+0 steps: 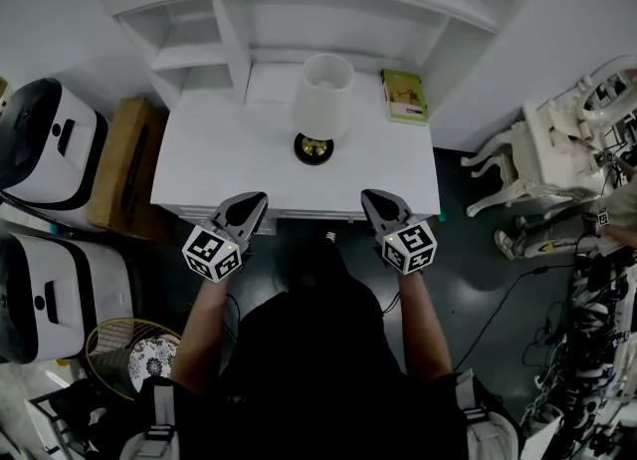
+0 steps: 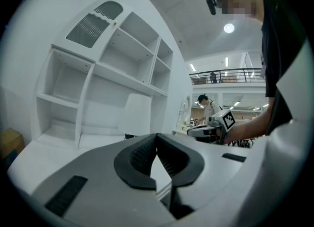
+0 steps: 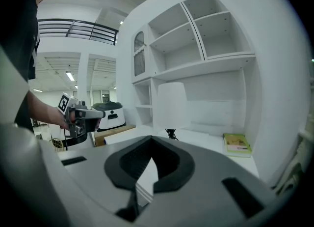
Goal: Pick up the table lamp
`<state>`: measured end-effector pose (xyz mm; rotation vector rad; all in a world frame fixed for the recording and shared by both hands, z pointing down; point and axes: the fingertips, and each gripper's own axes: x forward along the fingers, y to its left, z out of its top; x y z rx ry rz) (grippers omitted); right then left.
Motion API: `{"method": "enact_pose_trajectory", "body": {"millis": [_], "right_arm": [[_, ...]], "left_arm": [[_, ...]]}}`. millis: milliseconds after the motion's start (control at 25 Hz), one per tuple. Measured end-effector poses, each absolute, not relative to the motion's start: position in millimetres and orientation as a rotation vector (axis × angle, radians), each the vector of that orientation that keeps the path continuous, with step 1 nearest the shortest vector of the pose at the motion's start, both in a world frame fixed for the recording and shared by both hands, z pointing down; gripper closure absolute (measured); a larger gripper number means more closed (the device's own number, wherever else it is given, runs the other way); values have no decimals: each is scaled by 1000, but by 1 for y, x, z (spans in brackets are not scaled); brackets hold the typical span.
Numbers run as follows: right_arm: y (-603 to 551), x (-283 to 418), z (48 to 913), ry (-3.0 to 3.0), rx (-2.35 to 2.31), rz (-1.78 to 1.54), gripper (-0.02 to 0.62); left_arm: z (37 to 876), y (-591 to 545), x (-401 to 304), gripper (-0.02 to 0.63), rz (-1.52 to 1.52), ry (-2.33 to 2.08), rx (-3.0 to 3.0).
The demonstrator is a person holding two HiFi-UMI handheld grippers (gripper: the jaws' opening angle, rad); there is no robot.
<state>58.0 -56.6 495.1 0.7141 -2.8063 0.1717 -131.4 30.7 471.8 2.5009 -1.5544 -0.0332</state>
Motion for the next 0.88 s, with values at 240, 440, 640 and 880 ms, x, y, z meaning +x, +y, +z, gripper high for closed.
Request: {"method": "enact_pose_trajectory", "body": {"millis": [240, 440, 640, 880], "right_arm": [[-75, 66, 496, -2786, 734, 177, 588], [-85, 72, 504, -2756, 748, 171, 588], [-92, 80, 509, -2741, 762, 250, 588], [-96, 92, 524, -2681, 748, 241, 588]], "left_arm": [[474, 4, -125, 594, -18, -1517, 2516], [481, -20, -120, 594, -22, -1477, 2535], [490, -38, -117, 594, -19, -1445, 2532], [507, -60, -112, 594, -8, -1395, 2521]]}}
